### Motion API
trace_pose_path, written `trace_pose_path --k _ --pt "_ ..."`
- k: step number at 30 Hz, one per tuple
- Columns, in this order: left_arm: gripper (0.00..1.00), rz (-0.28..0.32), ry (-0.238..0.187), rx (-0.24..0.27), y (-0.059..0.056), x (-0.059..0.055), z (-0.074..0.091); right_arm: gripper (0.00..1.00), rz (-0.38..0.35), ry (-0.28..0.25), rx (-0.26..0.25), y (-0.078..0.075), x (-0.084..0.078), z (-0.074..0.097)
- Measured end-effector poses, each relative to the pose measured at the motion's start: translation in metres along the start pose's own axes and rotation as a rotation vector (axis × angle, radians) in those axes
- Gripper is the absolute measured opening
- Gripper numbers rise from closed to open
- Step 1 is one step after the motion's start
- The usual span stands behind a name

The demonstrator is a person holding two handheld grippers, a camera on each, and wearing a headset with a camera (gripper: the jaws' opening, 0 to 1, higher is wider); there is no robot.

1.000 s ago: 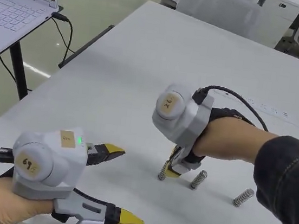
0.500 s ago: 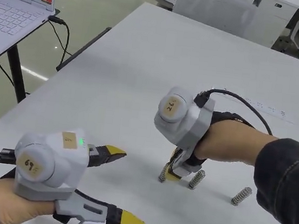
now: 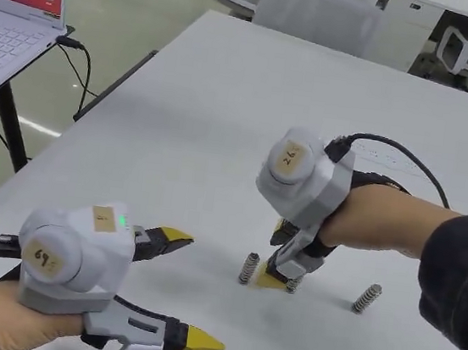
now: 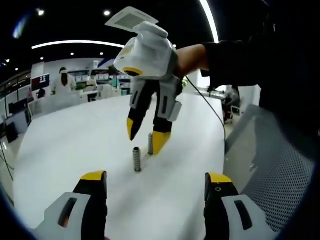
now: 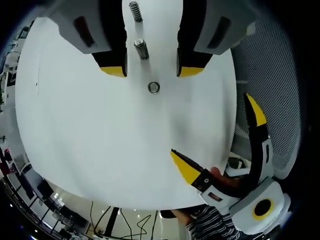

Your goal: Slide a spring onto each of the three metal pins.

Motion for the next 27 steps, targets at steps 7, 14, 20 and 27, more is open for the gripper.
trace_pose_path --k 7,14,20,27 --pt "0.76 -0.016 0.009 0.002 -0.001 0.006 -0.002 0.51 -0.035 -0.109 -0.070 -0.008 -0.009 0.018" --pt "0.76 -0.027 0.028 0.007 -0.003 0.008 -0.003 0.63 -0.094 -0.181 -0.131 -0.014 -0.030 0.030" --pt "0.76 -0.029 0.042 0.011 -0.006 0.009 -0.005 0.69 -0.146 -0.253 -0.167 -0.014 -0.048 0.040" --pt "0.76 -0.030 0.047 0.016 -0.010 0.011 -0.007 0.75 -0.210 -0.345 -0.207 -0.016 -0.071 0.051"
Point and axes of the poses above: the centre of the closed fingertips' face, and the gripper's own axes: z roughly backward along the fingers, y roughly to its left, x roughly out of its top, the point moved 4 cm from there along z, roughly backward along the fingers, and after that the axes turned 2 degrees about -x, right-handed, at the moved point
